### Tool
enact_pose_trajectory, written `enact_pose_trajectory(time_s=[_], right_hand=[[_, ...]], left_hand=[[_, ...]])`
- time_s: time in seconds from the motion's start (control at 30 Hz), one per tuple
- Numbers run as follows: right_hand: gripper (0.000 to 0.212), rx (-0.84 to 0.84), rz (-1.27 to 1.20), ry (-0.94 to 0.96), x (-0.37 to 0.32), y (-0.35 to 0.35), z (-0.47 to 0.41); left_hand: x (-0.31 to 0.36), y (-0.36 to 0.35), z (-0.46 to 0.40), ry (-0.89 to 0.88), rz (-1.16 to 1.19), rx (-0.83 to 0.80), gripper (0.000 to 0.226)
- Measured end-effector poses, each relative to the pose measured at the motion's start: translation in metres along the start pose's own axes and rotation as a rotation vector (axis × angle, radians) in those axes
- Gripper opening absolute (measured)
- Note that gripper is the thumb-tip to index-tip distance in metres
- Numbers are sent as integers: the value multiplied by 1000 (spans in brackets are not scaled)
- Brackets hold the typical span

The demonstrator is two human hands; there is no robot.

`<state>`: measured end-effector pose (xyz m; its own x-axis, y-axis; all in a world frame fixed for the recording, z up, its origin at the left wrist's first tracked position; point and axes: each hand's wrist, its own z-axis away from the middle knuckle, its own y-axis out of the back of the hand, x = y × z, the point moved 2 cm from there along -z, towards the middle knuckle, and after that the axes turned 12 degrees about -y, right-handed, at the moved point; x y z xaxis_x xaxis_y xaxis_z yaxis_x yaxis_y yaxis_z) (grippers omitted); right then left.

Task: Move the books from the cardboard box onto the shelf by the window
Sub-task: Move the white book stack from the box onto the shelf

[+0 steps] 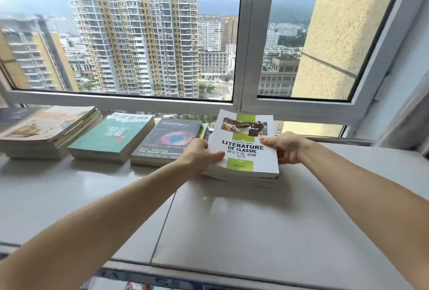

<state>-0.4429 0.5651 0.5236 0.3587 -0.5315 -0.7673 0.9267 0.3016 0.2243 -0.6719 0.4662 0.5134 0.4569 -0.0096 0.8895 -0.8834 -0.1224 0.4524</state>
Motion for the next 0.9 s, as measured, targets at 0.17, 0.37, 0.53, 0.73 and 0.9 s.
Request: enact_pose_trajectory(time_s=[0.17, 0.37, 0.53, 0.73, 0.9], right_hand=[[16, -32, 26, -95, -7, 0, -10], [22, 16, 18, -117, -14, -5, -8], [21, 77, 60, -40, -11, -6, -4], [41, 114, 154, 71, 8, 9, 2], [30, 142, 164, 163, 36, 25, 29]], left_hand=[[2, -3, -8, 66, -168, 9, 39], [11, 2, -16, 99, -249, 40, 38], [8, 3, -14, 103, -281, 49, 41], [9, 1, 8, -70, -385, 145, 46], [26, -4, 18, -236, -498, 207, 52]])
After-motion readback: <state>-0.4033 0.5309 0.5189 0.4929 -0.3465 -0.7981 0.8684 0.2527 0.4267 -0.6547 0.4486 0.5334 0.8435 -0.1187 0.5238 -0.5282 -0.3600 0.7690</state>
